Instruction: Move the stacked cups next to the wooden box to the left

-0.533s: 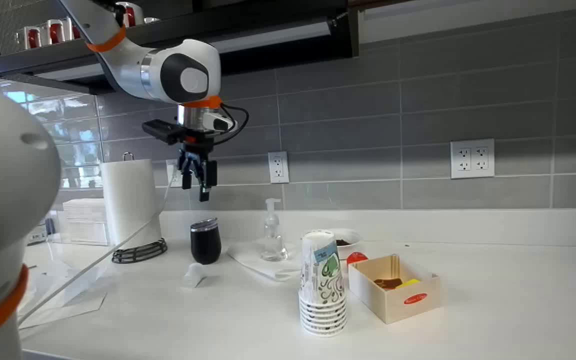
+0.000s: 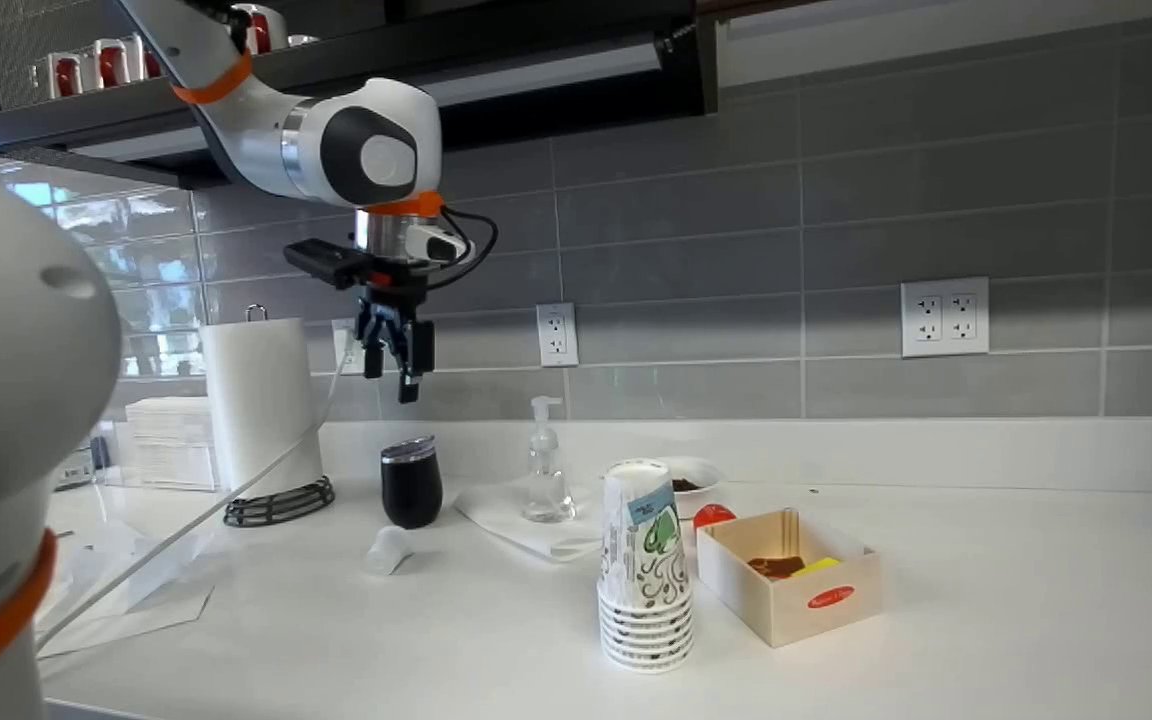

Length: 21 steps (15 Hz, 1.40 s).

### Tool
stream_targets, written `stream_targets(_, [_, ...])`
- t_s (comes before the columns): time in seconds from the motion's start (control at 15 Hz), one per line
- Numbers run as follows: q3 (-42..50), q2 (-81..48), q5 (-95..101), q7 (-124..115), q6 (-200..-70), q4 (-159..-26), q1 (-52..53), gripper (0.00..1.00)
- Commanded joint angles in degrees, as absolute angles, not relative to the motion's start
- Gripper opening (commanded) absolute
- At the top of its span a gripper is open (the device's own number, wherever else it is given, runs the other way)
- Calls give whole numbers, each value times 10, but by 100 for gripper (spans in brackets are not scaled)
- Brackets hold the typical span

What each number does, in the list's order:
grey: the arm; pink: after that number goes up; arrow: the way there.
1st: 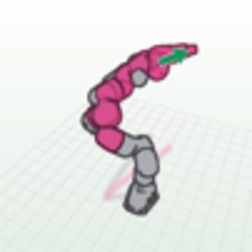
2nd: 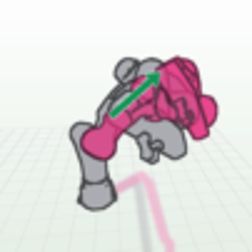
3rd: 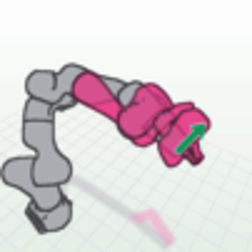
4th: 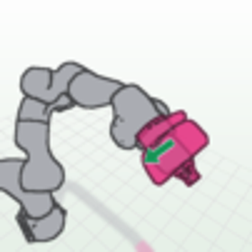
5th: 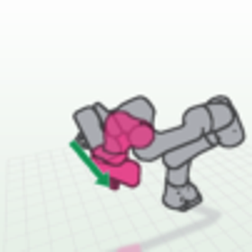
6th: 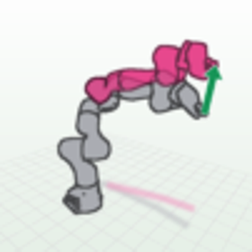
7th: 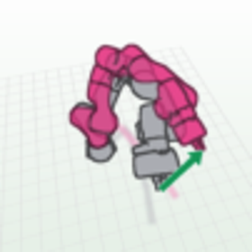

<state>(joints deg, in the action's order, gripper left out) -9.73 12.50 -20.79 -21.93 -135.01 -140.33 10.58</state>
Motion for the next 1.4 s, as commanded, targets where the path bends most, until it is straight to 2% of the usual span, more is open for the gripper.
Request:
stream_targets(0.0, [-96,137,-185,-229,-1346,-1414,89,100])
stream_targets(0.33, [-82,202,-93,-283,-1324,-1442,33,100])
stream_targets(0.87, [-77,324,-27,-370,-1199,-1469,-47,100])
stream_targets(1.33, [-67,387,26,-445,-1227,-1539,-120,100])
